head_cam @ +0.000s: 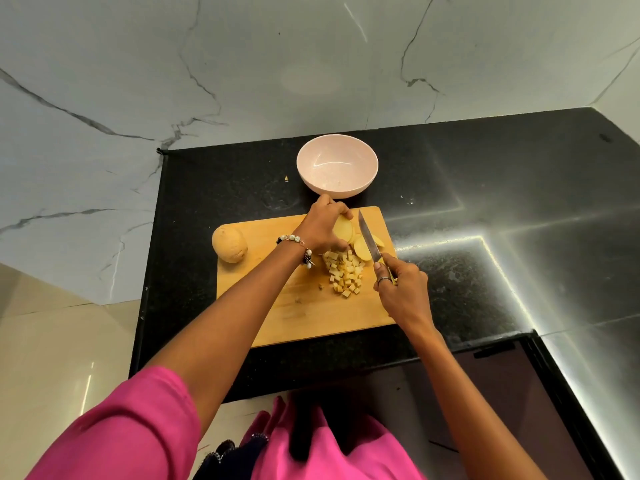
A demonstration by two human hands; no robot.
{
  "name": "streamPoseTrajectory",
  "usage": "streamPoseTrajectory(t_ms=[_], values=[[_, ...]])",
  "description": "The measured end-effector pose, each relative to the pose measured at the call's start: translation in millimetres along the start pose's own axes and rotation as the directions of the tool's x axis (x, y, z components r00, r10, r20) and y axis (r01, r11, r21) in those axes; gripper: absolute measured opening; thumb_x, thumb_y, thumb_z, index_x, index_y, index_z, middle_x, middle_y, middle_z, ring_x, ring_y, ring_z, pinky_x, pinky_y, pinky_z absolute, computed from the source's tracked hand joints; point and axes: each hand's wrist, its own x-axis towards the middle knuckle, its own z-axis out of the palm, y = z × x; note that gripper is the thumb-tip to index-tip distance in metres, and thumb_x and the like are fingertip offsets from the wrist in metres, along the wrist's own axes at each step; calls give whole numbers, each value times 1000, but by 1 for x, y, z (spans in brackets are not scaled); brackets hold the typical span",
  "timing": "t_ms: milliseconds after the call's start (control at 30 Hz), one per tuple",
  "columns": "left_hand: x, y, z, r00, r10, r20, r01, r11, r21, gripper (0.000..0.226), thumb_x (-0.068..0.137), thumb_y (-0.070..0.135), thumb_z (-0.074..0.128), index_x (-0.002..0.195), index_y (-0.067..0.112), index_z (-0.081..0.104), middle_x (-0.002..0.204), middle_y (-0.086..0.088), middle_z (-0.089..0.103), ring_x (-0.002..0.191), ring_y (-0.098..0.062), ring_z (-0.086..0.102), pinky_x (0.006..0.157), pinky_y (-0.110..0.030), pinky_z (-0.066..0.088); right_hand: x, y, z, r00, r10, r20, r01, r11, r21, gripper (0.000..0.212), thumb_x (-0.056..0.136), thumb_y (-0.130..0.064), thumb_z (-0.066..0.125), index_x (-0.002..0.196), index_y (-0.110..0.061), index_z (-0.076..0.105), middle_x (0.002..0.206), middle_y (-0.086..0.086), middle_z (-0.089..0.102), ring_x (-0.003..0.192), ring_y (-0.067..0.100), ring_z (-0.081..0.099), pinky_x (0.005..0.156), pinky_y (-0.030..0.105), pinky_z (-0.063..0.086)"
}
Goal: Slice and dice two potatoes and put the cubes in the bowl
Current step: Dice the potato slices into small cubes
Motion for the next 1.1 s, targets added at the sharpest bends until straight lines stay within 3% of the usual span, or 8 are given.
streamPoseTrajectory(t_ms=[267,467,633,833,967,1100], values=[[3,2,2,1000,4,-6,-4,1000,-30,64,63,25,86,118,16,54,123,-3,53,114,-17,48,89,-19,36,1,-4,-5,1000,18,-7,-18,1000,-1,29,96,-17,52,122,-14,63,71,7,66,56,25,56,57,46,50],[4,2,3,1000,10,-26,-13,994,-108,63,59,22,88,113,15,57,119,-2,58,111,-15,51,89,-18,39,5,-1,-8,1000,20,-17,-20,1000,-2,21,95,-17,51,107,-13,69,64,1,63,53,23,54,56,46,49],[8,-1,4,1000,-9,-28,6,996,-86,65,60,25,88,116,17,56,123,-2,55,115,-16,48,92,-20,36,8,-6,-6,1000,17,4,-17,1000,-1,30,96,-17,51,123,-15,62,72,7,68,57,25,59,59,44,51],[10,-2,8,1000,6,-22,-7,999,-32,68,63,26,86,123,17,54,129,-3,52,122,-18,44,99,-24,33,7,-7,-3,1000,2,23,-1,999,-47,32,96,-15,50,126,-11,60,72,8,67,58,22,57,62,39,48],[12,-1,9,999,14,-38,-16,999,-49,65,66,25,84,122,15,54,128,-4,53,121,-18,46,98,-23,35,8,-11,-2,1000,7,30,-5,997,-76,25,96,-12,48,113,-4,65,65,11,63,52,19,51,58,32,38],[12,2,5,998,0,-63,-8,991,-132,62,68,22,83,122,13,54,127,-4,55,118,-17,49,92,-20,37,8,-10,1,998,58,20,-55,992,-116,24,95,-12,48,105,2,65,69,16,64,59,27,55,63,40,41]])
